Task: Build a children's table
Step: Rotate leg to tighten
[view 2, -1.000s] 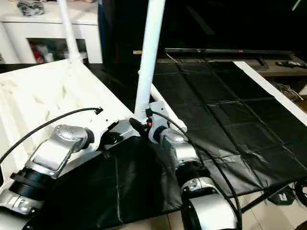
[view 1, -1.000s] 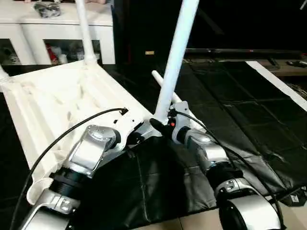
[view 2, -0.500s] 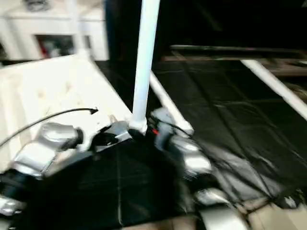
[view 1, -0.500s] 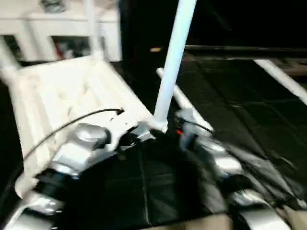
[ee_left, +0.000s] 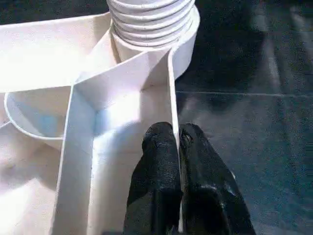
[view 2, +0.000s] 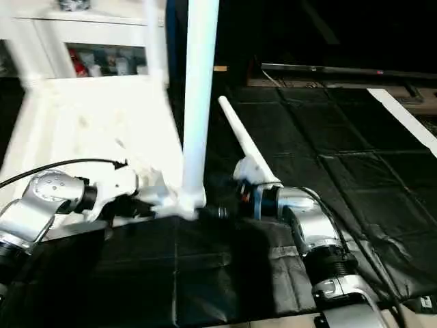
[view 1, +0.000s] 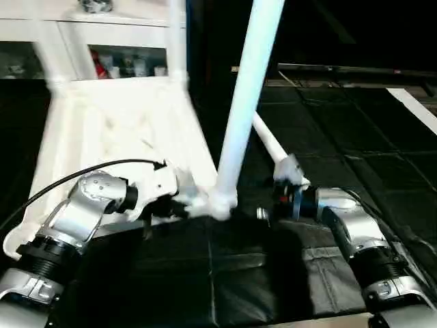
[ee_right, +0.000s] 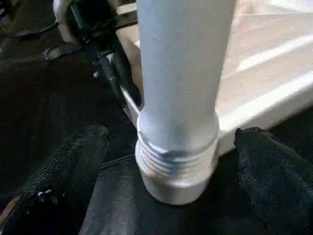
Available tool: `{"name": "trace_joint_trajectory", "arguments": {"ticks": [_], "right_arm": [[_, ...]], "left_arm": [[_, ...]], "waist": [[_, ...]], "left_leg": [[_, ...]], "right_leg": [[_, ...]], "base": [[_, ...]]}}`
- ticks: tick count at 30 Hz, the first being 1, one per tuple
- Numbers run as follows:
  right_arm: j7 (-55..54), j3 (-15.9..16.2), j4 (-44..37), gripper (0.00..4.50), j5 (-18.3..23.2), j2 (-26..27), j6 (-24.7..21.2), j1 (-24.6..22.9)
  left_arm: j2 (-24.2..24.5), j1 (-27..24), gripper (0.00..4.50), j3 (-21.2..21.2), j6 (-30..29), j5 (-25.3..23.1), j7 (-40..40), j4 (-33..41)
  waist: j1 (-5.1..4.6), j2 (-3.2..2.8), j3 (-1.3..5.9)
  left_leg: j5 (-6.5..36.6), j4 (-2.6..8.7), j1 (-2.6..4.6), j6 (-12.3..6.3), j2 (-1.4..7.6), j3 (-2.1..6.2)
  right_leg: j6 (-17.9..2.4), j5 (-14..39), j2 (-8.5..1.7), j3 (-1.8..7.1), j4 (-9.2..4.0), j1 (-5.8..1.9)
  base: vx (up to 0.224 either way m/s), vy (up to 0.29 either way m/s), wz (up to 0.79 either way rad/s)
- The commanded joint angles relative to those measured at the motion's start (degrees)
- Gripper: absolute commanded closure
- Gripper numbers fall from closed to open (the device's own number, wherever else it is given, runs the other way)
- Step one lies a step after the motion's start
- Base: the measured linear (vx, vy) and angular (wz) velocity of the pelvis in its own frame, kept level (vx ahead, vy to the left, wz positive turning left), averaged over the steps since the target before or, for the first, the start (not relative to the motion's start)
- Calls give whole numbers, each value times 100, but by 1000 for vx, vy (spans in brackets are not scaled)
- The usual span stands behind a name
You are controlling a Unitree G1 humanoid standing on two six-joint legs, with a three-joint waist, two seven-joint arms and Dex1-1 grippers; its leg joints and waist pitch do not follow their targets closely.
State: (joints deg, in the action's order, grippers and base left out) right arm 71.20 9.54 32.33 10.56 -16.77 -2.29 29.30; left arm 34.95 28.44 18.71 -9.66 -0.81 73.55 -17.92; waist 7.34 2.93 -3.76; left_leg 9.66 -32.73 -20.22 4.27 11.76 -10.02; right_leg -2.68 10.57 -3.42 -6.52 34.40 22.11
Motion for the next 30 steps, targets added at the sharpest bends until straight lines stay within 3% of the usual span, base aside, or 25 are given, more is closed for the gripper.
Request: {"name": "trace_joint_trajectory", "arguments": {"ticks": [1, 5, 9, 15, 23, 26, 30], "right_arm": [[304, 157, 15, 3, -114, -89, 108, 143], [495, 286, 106, 3, -143, -46, 169, 242], [706, 412, 427, 3, -191, 21, 275, 388], [946, 514, 540, 64, -201, 9, 310, 410], [1111, 533, 635, 125, -190, -40, 365, 391], [1129, 538, 708, 162, -198, -19, 418, 379], [1142, 535, 689, 178, -185, 16, 394, 332]], "left_arm": [[-46, 96, 450, 359, 300, 58, 522, 40], [-38, 162, 450, 453, 467, 105, 767, -3], [-54, 266, 450, 515, 693, 14, 915, -148], [-43, 332, 450, 527, 806, -36, 968, -287], [-15, 359, 450, 549, 914, -48, 987, -394], [-25, 370, 450, 555, 944, -53, 989, -435], [-38, 368, 450, 546, 952, -48, 987, -469]], "waist": [[-7, -115, 396], [72, -118, 400], [77, -112, 405], [74, -95, 417], [74, -99, 403], [73, -102, 407], [68, -92, 409]], "left_leg": [[1306, 365, 97, -57, 262, 59], [1280, 360, 140, -31, 278, 40], [1297, 359, 117, -1, 271, 39], [1175, 349, 76, -31, 266, 50], [1318, 343, 82, 2, 264, 52], [1313, 344, 89, 11, 271, 57], [1297, 339, 81, 2, 263, 55]], "right_leg": [[-960, 1373, -569, 411, -400, -254], [-1010, 1263, -564, 426, -381, -215], [-1012, 1275, -565, 429, -367, -237], [-975, 1210, -572, 427, -342, -271], [-935, 1548, -579, 430, -372, -258], [-934, 1526, -575, 428, -362, -252], [-950, 1472, -564, 427, -353, -259]], "base": [[0, 0, 0], [0, 0, 0], [0, 0, 0], [0, 0, 0], [0, 0, 0], [0, 0, 0], [0, 0, 0]]}}
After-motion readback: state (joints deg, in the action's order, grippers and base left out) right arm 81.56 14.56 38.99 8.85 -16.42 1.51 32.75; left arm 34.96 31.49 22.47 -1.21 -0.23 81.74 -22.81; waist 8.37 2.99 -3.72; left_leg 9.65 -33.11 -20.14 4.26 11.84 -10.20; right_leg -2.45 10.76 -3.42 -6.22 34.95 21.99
